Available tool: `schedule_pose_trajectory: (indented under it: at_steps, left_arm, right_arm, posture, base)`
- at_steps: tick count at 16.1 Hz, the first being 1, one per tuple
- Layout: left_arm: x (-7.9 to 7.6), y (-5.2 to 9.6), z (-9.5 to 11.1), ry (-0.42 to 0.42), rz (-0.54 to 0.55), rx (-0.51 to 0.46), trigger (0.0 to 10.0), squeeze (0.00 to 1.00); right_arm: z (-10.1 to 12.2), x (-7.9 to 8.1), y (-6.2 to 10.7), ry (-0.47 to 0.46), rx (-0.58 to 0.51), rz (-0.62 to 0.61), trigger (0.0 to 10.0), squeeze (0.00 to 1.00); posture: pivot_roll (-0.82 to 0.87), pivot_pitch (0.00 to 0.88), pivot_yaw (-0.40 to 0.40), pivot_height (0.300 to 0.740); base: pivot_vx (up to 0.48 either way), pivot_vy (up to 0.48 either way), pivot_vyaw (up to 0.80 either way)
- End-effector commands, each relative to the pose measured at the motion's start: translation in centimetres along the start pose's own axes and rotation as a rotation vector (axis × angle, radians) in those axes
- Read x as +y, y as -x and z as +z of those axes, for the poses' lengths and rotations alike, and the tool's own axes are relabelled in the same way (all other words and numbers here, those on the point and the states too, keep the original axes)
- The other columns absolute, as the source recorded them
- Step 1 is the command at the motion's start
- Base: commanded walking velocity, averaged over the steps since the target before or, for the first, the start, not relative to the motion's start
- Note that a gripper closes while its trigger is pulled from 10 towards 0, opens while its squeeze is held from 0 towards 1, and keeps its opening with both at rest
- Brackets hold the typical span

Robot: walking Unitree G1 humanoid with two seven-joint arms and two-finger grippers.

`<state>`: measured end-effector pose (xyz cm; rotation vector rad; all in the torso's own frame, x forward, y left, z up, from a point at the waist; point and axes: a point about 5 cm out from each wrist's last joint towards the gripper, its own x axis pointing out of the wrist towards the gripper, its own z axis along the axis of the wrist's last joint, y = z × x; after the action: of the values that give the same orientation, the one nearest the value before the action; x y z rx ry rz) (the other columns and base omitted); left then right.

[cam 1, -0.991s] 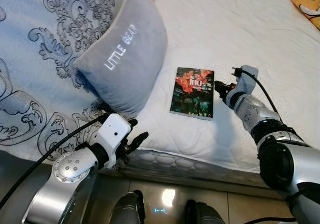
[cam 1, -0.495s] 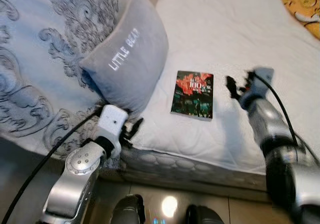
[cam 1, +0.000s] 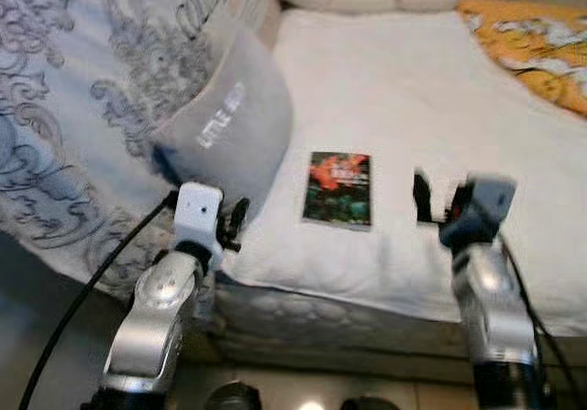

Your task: Clean up the room

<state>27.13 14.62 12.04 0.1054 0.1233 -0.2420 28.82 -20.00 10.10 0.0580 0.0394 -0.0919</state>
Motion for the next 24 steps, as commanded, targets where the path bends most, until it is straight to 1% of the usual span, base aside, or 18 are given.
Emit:
schedule_pose_trajectory:
  at_steps: [1,3,4,5,6,7,8,10,14,15,17,20,24]
  left_arm:
    - [-0.1,-0.4,0.0,-0.009,0.008,-0.007,10.0,0.00]
    - [-0.1,-0.5,-0.1,-0.010,0.019,-0.004,10.0,0.00]
    - [0.5,-0.5,-0.7,-0.019,0.073,0.025,10.0,0.00]
    - [1.0,-0.5,-1.0,-0.018,0.110,0.034,10.0,0.00]
    - [1.2,-0.5,-0.8,-0.011,0.116,0.022,10.0,0.00]
    - [1.2,-0.6,-0.6,-0.007,0.111,0.007,10.0,0.00]
    - [1.1,-0.7,-0.6,-0.009,0.107,0.006,10.0,0.00]
    - [0.6,-0.7,-0.7,-0.007,0.107,0.004,10.0,0.00]
    - [0.4,-0.7,-0.7,-0.006,0.109,-0.003,10.0,0.00]
    - [0.4,-0.6,-0.7,-0.007,0.111,-0.004,10.0,0.00]
    - [0.4,-0.6,-0.7,-0.009,0.109,-0.004,10.0,0.00]
    - [0.3,-0.7,-0.7,-0.019,0.104,-0.005,10.0,0.00]
    - [0.2,-0.8,-0.6,-0.019,0.096,-0.007,10.0,0.00]
  right_arm:
    - [1.0,0.0,0.4,0.036,-0.024,-0.014,10.0,1.00]
    - [1.2,0.2,0.7,0.070,-0.035,-0.015,10.0,1.00]
    - [1.0,0.3,1.2,0.101,-0.026,-0.024,10.0,1.00]
    - [0.6,0.3,1.5,0.110,-0.008,-0.036,10.0,1.00]
    - [0.5,0.2,1.7,0.100,0.005,-0.044,10.0,1.00]
    - [0.7,0.4,1.9,0.086,0.007,-0.038,10.0,1.00]
    - [0.6,0.5,1.8,0.098,0.011,-0.035,10.0,1.00]
    - [0.7,0.8,1.7,0.087,0.011,-0.023,10.0,1.00]
    - [0.5,1.3,1.8,0.092,0.028,0.002,10.0,1.00]
    - [0.4,1.4,1.8,0.091,0.033,0.006,10.0,1.00]
    - [0.5,1.5,1.8,0.092,0.033,0.006,10.0,1.00]
    - [0.3,0.9,1.8,0.072,0.044,-0.021,10.0,1.00]
    - [0.2,0.9,1.9,0.074,0.051,-0.024,10.0,1.00]
  posture:
    - [-0.01,0.000,0.035,0.740]
    - [-0.01,0.000,0.028,0.740]
    - [-0.01,0.000,0.018,0.740]
    - [-0.01,0.000,0.015,0.740]
    - [-0.01,0.000,0.012,0.740]
    - [-0.01,0.000,0.010,0.740]
    - [-0.01,0.000,0.007,0.740]
    - [-0.01,0.000,0.005,0.740]
    - [0.00,0.000,-0.005,0.740]
    - [0.00,0.000,-0.005,0.740]
    - [0.00,0.000,-0.004,0.740]
    - [0.00,0.000,-0.001,0.740]
    - [-0.01,0.000,0.003,0.740]
  base:
    - [0.000,-0.259,0.00]
    - [0.000,-0.259,0.00]
    - [0.000,-0.259,0.00]
    - [0.000,-0.255,0.00]
    - [0.000,-0.259,0.00]
    - [0.000,-0.259,0.00]
    - [0.000,-0.251,0.00]
    - [0.000,-0.259,0.00]
    - [0.000,-0.264,0.00]
    - [0.000,-0.289,0.58]
    - [0.000,-0.294,0.69]
    - [0.000,-0.306,0.00]
    - [0.000,-0.314,0.00]
